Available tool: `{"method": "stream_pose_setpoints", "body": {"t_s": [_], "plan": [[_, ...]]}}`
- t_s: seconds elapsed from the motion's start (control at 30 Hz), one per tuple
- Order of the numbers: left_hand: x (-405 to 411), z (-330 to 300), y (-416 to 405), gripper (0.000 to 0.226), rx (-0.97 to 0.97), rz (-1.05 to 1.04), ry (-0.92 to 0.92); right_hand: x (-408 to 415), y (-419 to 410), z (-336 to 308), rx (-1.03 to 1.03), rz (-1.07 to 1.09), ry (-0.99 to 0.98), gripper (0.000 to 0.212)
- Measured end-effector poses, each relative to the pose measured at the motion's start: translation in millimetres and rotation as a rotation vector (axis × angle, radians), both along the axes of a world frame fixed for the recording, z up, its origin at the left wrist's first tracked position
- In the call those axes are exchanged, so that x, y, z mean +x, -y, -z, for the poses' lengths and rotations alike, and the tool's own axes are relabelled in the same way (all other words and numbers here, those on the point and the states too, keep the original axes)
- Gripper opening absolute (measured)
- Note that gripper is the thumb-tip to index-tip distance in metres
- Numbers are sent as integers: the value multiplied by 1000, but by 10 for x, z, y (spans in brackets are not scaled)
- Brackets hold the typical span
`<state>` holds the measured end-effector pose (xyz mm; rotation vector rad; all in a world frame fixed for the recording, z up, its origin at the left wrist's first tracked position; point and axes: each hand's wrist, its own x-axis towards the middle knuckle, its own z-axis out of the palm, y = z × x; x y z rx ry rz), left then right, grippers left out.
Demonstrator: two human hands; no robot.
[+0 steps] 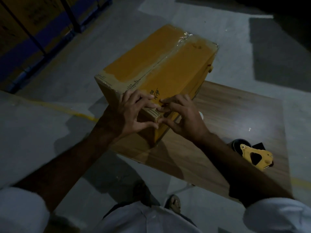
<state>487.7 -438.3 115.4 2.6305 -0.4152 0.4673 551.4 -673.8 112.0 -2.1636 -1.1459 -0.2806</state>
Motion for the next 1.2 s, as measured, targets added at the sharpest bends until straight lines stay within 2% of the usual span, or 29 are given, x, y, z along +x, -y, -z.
{"method": "stream_pose_setpoints", "body": {"t_s": [0.07,0.17,0.3,0.4,0.47,0.6,0.7,0.8,0.93,1.0,1.07,1.13,1.2], "plan": [[-23,-47,-1,74,52,5,-23,-55,-20,17,-32,31,3,42],[-44,-159,19,87,183,-16,-111,-184,-62,1,-108,90,0,60],[-10,-294,-71,84,206,38,-139,-392,-186,-39,9,203,-56,75],[75,-453,-377,80,94,12,-196,-517,-330,-7,87,387,-173,74],[156,-553,-593,95,64,-106,-234,-542,-361,34,99,423,-227,68],[298,-653,-825,121,134,-230,-435,-491,-220,48,12,365,-150,59],[301,-614,-788,119,178,-213,-370,-428,70,1,-47,350,-134,54],[122,-467,-578,104,112,-133,-288,-361,580,-56,-85,400,-90,49],[-212,-205,-49,95,-35,119,-265,-280,1082,-233,-131,719,-71,41],[-316,-102,210,96,-43,247,-251,-299,1092,-286,-36,921,-169,34],[-347,-56,406,94,-15,339,-225,-400,942,-324,148,1019,-355,35],[-342,-63,565,88,3,390,-150,-558,723,-329,239,986,-530,43],[-350,-89,763,85,16,398,-45,-681,573,-315,200,912,-565,66]]}}
